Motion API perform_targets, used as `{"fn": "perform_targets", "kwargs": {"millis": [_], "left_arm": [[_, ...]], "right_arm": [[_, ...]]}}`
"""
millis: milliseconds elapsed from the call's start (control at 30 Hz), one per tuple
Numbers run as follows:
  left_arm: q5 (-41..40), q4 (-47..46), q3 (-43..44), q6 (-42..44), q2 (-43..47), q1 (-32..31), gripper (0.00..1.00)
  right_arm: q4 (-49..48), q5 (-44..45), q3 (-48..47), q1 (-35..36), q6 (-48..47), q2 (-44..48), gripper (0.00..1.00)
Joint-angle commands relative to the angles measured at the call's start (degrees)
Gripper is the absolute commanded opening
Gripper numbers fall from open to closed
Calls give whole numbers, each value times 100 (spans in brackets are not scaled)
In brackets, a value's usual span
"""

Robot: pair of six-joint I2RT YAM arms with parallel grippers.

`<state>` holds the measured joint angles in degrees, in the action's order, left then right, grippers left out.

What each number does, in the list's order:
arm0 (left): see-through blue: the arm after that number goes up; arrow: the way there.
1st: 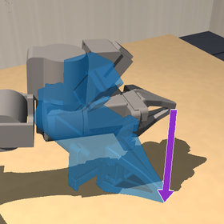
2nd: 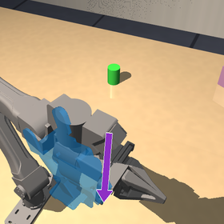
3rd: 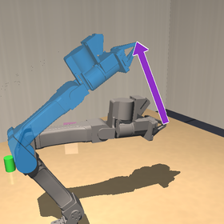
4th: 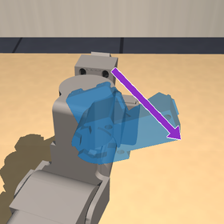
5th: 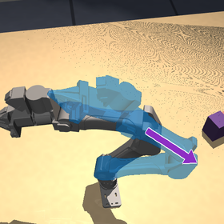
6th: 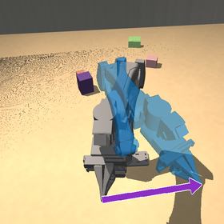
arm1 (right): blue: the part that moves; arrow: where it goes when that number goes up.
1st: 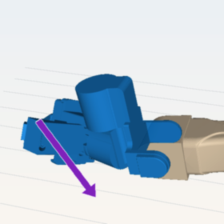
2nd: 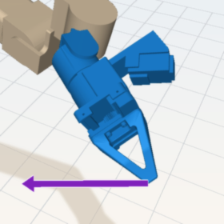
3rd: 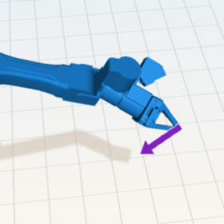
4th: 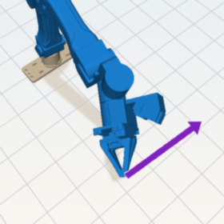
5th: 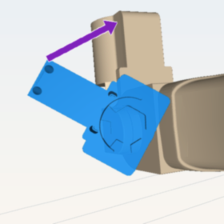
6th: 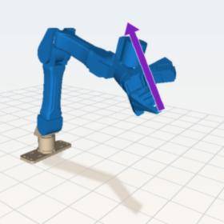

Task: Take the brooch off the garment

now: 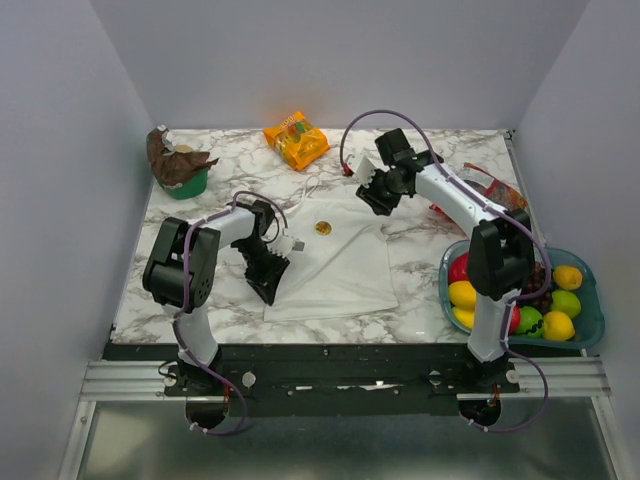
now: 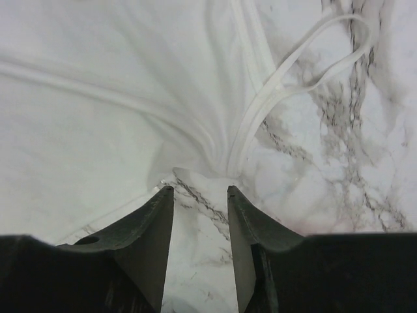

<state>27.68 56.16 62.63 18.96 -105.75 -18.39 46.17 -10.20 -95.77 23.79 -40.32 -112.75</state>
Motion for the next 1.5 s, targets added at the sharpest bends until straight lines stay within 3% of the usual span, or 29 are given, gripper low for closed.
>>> {"fn": "perform_targets", "kwargs": {"millis": [0, 100, 300, 500, 633, 1033, 1200, 1233, 1300, 1333, 1467], "left_arm": [[-519, 167, -208, 328, 230, 142, 49], [-177, 202, 11, 152, 441, 370, 64], [26, -298, 670, -260, 881, 652, 66], [483, -1177, 786, -1603, 978, 1267, 66], [510, -1362, 908, -1869, 969, 1347, 66], [97, -879, 848, -1518, 1277, 1373, 65], [230, -1661, 654, -1858, 1251, 1417, 64], [72, -1565, 941, -2096, 1224, 1409, 64], [412, -1058, 1250, -1741, 1477, 1409, 65], [318, -889, 1478, -1303, 1601, 1391, 65], [-525, -396, 1525, -982, 1961, 1444, 66]], "right_arm": [[-416, -553, -11, 222, 6, -10, 47], [-730, -667, -161, 389, -38, -203, 48], [-1320, -677, -452, 784, -405, -739, 48], [-2129, -659, 5, 1013, -1249, -827, 50], [-2349, -641, 128, 1145, -1470, -828, 50], [-2385, -545, 304, 1602, -2023, -1012, 51], [-2333, -484, 383, 1725, -1945, -1012, 51], [-2306, -475, 392, 1778, -1884, -986, 51], [-2253, -405, 436, 1822, -1857, -960, 51], [-2244, -378, 462, 1857, -1848, -951, 51], [-2244, -246, 533, 1875, -1875, -986, 51]]}}
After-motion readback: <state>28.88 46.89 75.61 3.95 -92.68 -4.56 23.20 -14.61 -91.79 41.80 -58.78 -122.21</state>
